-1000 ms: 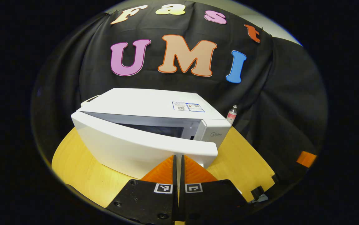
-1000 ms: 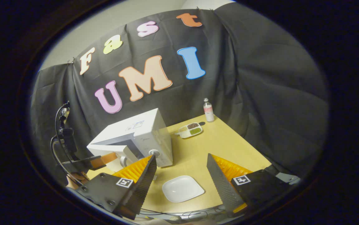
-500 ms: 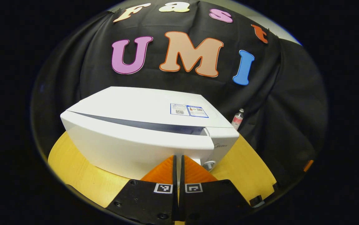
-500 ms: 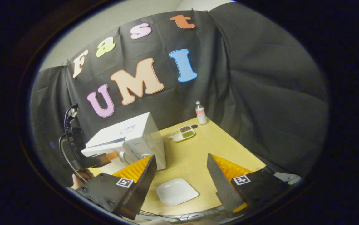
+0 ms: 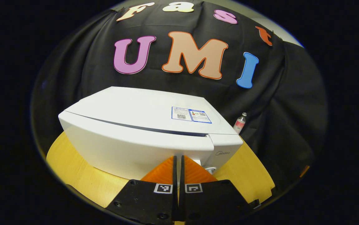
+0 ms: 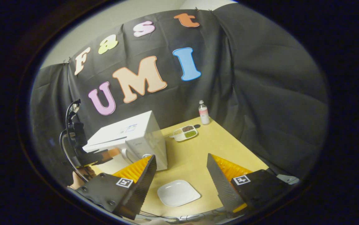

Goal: Open the microwave oven with the left hand, put the food in, and close the microwave oven.

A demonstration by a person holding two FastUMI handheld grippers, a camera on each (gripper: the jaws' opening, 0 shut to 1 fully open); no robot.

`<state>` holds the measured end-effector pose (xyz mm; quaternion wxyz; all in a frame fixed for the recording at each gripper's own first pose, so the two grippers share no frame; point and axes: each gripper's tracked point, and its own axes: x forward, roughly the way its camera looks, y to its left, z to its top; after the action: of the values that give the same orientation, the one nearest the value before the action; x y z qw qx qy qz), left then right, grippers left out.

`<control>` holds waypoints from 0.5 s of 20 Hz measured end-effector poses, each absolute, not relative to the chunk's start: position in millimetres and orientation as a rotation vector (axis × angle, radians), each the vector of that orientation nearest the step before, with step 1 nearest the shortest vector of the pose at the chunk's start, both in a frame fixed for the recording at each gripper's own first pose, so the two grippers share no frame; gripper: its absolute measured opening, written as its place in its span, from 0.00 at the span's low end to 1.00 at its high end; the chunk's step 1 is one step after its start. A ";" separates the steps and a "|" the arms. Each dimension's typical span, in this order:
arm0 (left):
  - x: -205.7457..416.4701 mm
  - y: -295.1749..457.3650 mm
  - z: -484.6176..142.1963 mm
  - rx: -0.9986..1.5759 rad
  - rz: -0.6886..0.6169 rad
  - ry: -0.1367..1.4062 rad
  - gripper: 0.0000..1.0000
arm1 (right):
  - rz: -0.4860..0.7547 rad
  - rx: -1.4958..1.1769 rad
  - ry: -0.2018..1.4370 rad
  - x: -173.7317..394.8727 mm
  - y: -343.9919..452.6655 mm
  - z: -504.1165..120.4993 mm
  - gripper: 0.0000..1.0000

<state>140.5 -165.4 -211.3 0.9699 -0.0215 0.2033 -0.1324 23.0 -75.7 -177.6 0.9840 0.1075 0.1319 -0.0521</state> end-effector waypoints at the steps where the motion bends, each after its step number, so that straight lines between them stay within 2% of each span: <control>1: 141.4 -165.7 -211.3 -0.043 -0.266 0.410 0.00 | -0.102 0.213 0.269 24.0 -74.2 -178.0 0.99; 2: 142.4 -165.9 -210.3 -0.043 -0.266 0.407 0.00 | -0.102 0.207 0.273 25.0 -74.0 -178.8 0.91; 10: 143.0 -165.9 -211.2 -0.077 -0.271 0.410 0.00 | -0.087 0.175 0.286 26.1 -70.7 -180.1 0.92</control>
<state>143.0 -165.9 -211.2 0.9693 -0.0379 0.2027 -0.1341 26.1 -70.7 -180.1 0.9850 0.0872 0.1423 -0.0432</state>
